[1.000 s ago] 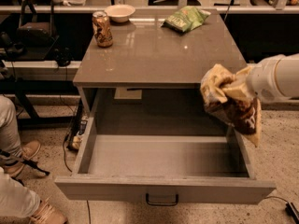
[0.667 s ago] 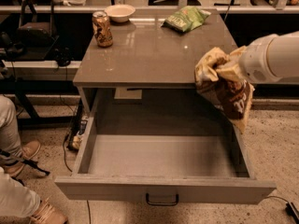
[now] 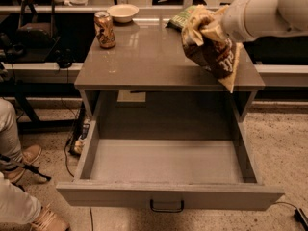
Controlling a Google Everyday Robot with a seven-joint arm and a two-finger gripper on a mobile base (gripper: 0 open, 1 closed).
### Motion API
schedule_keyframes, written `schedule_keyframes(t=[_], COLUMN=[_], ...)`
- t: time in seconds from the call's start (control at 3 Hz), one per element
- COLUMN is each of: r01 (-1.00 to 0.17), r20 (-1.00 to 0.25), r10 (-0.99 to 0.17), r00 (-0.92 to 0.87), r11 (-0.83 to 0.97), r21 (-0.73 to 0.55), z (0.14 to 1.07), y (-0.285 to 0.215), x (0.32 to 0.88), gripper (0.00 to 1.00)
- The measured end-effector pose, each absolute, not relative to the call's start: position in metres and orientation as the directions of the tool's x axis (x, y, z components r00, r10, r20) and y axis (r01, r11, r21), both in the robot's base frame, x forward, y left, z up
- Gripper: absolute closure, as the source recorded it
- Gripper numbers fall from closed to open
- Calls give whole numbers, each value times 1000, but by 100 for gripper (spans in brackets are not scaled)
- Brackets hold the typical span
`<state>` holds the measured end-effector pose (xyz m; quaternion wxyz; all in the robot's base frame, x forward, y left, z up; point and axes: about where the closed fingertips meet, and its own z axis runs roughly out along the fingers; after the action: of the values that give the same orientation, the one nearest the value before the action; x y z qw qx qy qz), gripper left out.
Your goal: Pick brown chip bag from top drawer and place on counter
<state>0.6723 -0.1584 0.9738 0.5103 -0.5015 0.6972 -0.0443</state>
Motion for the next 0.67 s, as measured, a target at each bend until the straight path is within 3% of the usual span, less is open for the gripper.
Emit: schedule_keyframes(t=[0.33,0.67], r01=[-651,-698], r20=[-691,-724], r10=[-718,-685], r00=[87,82], r11=[484,479], r21=[-585,-532], z=[996,983], y=[-126,-94], x=[725,769], gripper=[100,84])
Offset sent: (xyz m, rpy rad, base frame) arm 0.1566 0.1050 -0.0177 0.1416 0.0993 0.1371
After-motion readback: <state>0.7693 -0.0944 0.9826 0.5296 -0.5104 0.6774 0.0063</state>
